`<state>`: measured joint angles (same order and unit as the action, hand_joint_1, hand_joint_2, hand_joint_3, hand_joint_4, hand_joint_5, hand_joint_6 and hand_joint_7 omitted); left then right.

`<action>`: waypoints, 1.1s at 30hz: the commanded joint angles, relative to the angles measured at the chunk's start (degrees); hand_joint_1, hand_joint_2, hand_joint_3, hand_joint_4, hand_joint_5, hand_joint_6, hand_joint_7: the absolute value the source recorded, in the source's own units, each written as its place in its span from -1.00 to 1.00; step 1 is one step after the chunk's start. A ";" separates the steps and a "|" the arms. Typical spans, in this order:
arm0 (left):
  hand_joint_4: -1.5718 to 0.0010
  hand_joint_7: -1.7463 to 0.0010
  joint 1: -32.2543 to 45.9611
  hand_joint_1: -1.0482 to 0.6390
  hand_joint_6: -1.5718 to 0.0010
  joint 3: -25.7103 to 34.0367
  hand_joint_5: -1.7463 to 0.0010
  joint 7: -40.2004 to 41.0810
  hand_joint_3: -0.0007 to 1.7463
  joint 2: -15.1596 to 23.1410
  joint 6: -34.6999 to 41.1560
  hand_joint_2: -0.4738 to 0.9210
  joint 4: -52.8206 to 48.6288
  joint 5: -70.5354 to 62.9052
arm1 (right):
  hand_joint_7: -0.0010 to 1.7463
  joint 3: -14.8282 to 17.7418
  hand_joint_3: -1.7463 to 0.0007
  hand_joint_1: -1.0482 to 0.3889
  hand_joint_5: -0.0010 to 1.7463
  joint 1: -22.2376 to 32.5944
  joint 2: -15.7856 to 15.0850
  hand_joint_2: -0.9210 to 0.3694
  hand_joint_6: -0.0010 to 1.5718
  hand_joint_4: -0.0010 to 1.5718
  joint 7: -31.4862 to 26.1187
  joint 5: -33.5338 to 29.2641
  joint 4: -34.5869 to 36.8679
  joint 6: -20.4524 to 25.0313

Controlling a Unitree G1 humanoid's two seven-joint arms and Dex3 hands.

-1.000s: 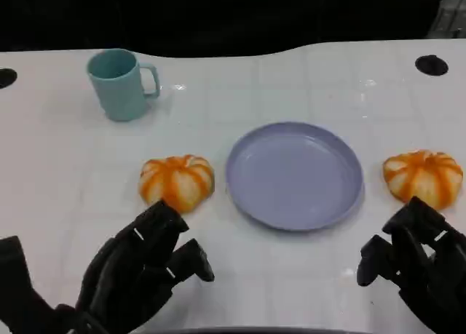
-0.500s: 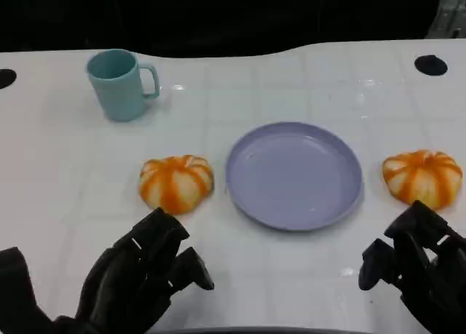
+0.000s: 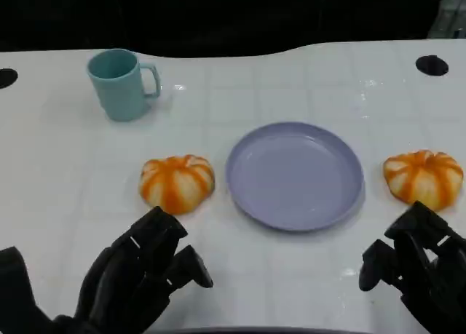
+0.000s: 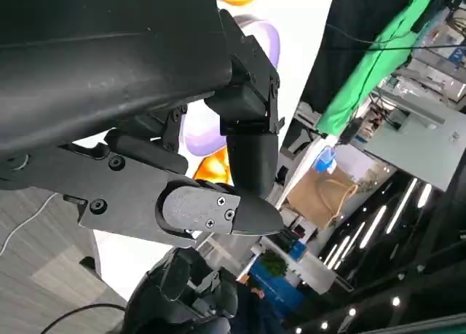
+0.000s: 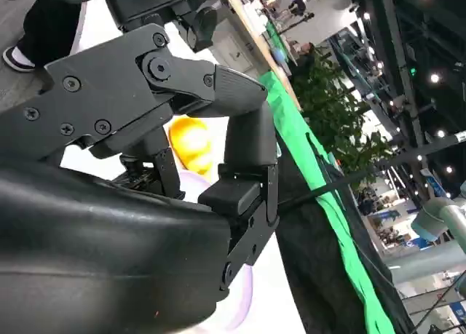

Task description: Grasp the bread from the table and place it into the plate.

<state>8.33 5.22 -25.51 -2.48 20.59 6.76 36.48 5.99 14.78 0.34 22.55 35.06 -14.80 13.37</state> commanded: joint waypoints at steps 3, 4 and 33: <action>0.20 -0.70 -0.77 -0.45 0.34 -0.53 -1.00 -2.90 -0.71 1.99 -5.70 1.00 -1.50 -3.52 | 0.80 0.23 0.17 -0.27 1.00 0.15 -0.18 -0.67 -0.27 -0.10 -0.10 -0.10 -0.46 -0.86; 0.20 -0.70 -0.78 -0.45 0.34 -0.57 -1.00 -2.95 -0.71 2.00 -5.89 1.00 -1.60 -3.55 | 0.80 0.22 0.17 -0.27 1.00 0.15 -0.18 -0.67 -0.27 -0.10 -0.10 -0.10 -0.46 -0.86; 1.00 0.99 -11.37 0.00 0.76 -6.19 0.67 9.22 -0.99 21.88 -39.09 0.75 2.75 -57.57 | 0.81 -1.51 0.18 -0.28 1.00 -0.60 1.19 -0.69 -0.29 -0.12 -1.32 -0.62 -0.51 -0.38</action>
<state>-1.88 -0.35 -17.89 17.35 -19.01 8.15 -17.06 4.05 14.38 1.81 21.46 34.12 -14.80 13.27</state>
